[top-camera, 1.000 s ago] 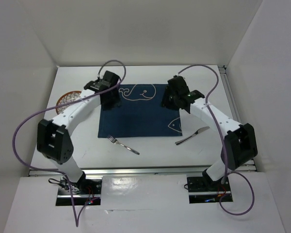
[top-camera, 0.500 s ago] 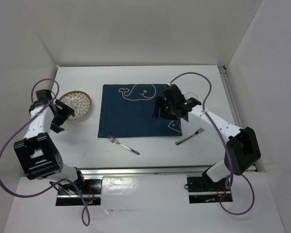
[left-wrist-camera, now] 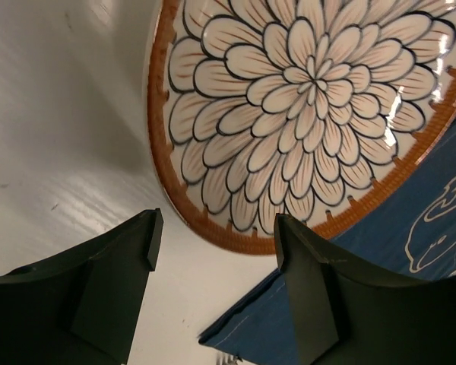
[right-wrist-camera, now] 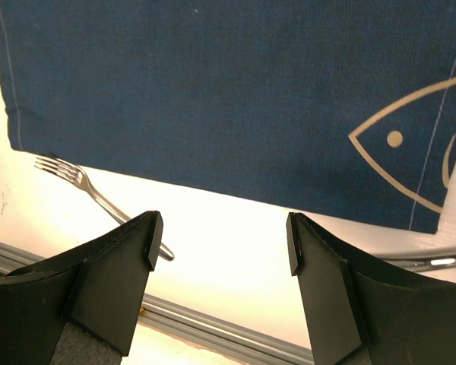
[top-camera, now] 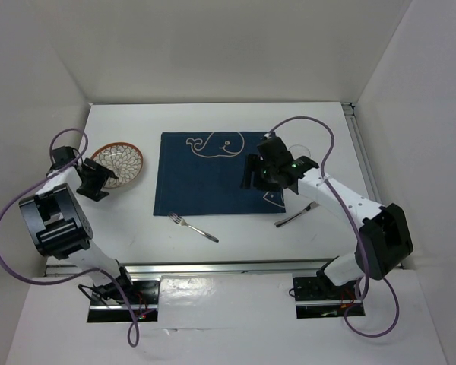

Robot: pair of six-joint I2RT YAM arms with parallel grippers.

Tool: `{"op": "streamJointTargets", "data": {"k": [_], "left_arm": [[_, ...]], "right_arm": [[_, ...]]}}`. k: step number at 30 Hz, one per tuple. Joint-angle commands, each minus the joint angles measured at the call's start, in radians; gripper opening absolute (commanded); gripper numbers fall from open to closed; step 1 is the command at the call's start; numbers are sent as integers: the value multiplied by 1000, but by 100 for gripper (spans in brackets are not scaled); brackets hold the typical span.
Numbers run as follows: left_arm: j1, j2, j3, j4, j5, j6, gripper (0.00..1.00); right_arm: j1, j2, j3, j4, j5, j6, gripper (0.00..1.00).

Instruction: Set the dinner table for one person

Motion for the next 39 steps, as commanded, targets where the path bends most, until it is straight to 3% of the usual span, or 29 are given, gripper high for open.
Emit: {"op": "streamJointTargets", "data": {"k": [1, 7, 9, 12, 13, 15, 17, 27, 32, 37, 39], "left_arm": [[4, 69, 14, 69, 36, -38, 77], [4, 111, 24, 90, 14, -60, 74], [4, 133, 24, 90, 14, -69, 67], [4, 134, 37, 90, 5, -69, 46], [-7, 134, 54, 90, 5, -69, 29], [-17, 134, 77, 60, -6, -69, 12], [-27, 134, 105, 32, -6, -60, 0], [-146, -139, 175, -14, 81, -6, 0], [-373, -209, 258, -81, 109, 37, 0], [-604, -123, 268, -51, 111, 35, 0], [-649, -94, 268, -8, 121, 6, 0]], "right_arm": [[2, -45, -11, -13, -2, -7, 78], [2, -54, -11, -32, 16, -7, 78], [2, -54, -11, -41, 16, -7, 78], [2, -54, 0, -41, 25, -7, 78], [2, -54, 0, -52, 25, -7, 78], [2, -54, 0, -52, 25, -7, 78], [2, -54, 0, -52, 25, -7, 78], [2, -91, 9, -81, 48, -7, 78], [2, -140, 9, -112, 105, 4, 78], [-31, -206, -11, -144, 134, 15, 78], [-40, -240, -11, -153, 134, 15, 78]]}}
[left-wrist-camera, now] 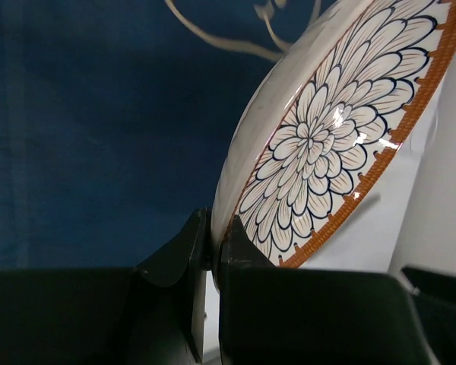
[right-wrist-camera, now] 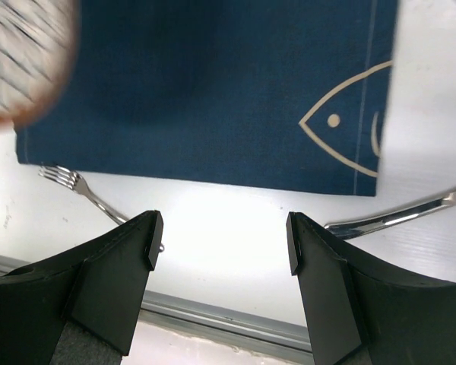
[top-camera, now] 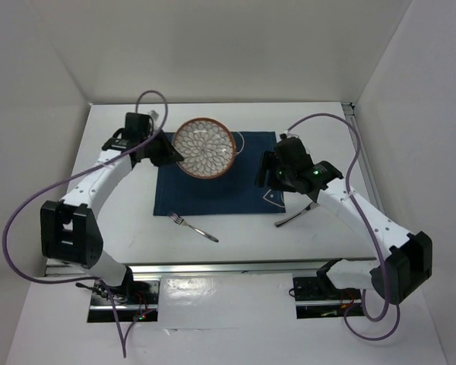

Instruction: Set the dinner table for one person

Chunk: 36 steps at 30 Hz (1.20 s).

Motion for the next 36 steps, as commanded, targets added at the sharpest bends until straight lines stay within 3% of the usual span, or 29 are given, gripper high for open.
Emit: {"op": "streamJointTargets", "data": {"k": [1, 6, 18, 36], "left_arm": [[-66, 71, 21, 105, 98, -23, 0], [-146, 187, 53, 197, 144, -60, 0], [-156, 388, 159, 261, 242, -107, 0], [-156, 434, 96, 261, 253, -172, 0]], "right_arm": [[-37, -78, -10, -38, 39, 12, 78], [-72, -138, -19, -89, 39, 12, 78], [-114, -164, -39, -110, 21, 3, 78], [-123, -164, -48, -110, 21, 3, 78]]}}
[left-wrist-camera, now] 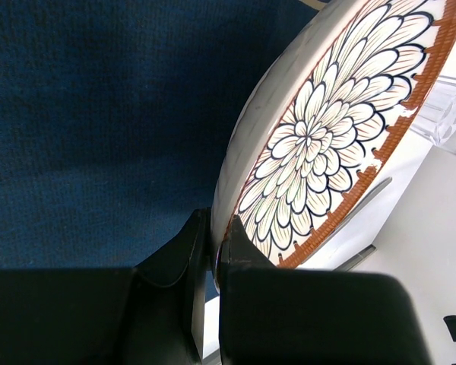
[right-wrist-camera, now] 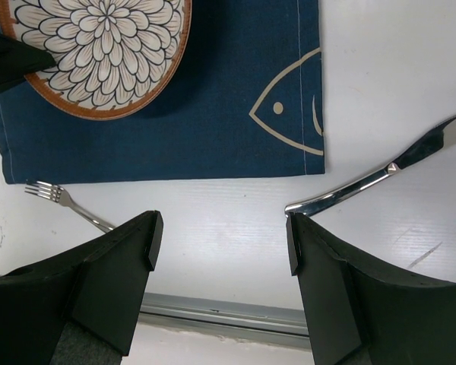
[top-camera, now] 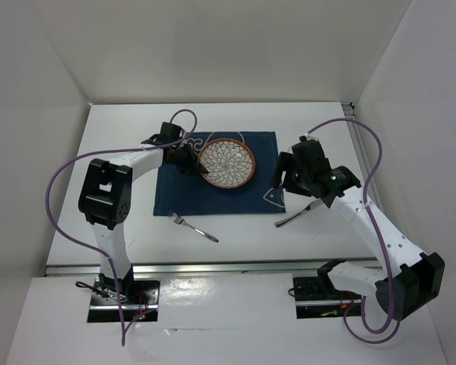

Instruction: Set the dinner table for one person

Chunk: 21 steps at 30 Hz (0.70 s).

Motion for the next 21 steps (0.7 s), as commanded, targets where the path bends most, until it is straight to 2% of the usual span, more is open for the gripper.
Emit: {"op": "streamJointTargets", "data": {"k": [1, 14, 15, 16, 18, 20, 21], "left_arm": [[1, -12, 17, 91, 80, -35, 0], [1, 7, 16, 3, 11, -26, 1], [1, 8, 17, -11, 11, -17, 5], [1, 17, 17, -11, -4, -17, 19], [-8, 17, 38, -54, -43, -8, 35], [-18, 17, 49, -82, -58, 1, 41], [-18, 17, 65, -114, -70, 1, 52]], "right_arm": [[-7, -20, -9, -17, 8, 1, 78], [-7, -20, -9, -26, 8, 10, 78], [-7, -20, -9, -26, 8, 10, 78], [-7, -20, -9, -26, 8, 10, 78], [-7, -20, -9, -26, 19, 10, 78], [-7, 3, 5, -26, 29, 10, 80], [-7, 12, 32, -36, 30, 10, 81]]}}
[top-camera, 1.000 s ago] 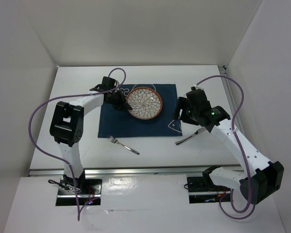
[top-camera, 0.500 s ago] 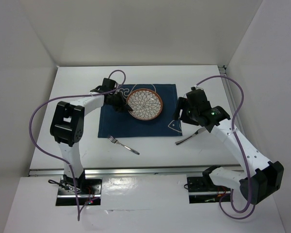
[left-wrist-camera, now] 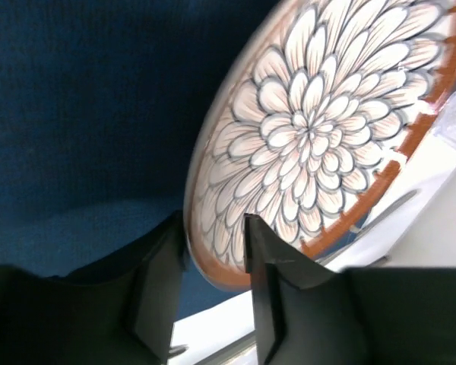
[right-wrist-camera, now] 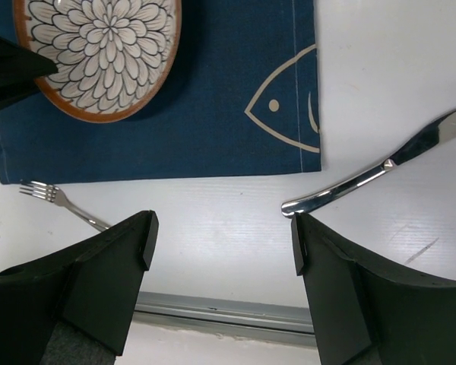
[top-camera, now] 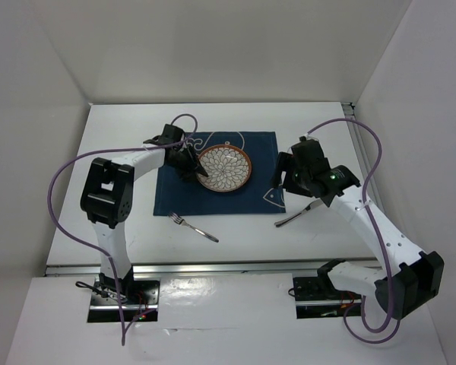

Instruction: Set the dinner table for one person

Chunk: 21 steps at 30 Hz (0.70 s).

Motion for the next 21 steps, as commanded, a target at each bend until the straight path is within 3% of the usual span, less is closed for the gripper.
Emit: {"op": "streamJointTargets", "data": {"k": [1, 2, 5, 6, 7, 13, 21], "left_arm": [[-10, -4, 69, -66, -21, 0, 53], [-10, -4, 70, -78, -21, 11, 55], [-10, -4, 82, -104, -44, 11, 78], [-10, -4, 91, -104, -66, 20, 80], [-20, -4, 91, -121, -79, 20, 92], [-38, -80, 129, -244, -234, 40, 97], [-59, -380, 128, -368, -457, 135, 96]], "right_arm": [[-7, 30, 46, -38, 38, 9, 84], [-7, 30, 55, -38, 38, 9, 84], [-7, 48, 89, -25, 83, 20, 89], [-7, 62, 100, -13, 106, 38, 89], [-23, 74, 127, -13, 115, 38, 91], [-209, 228, 196, 91, -18, 35, 86], [-392, 421, 292, 168, -15, -61, 84]]}}
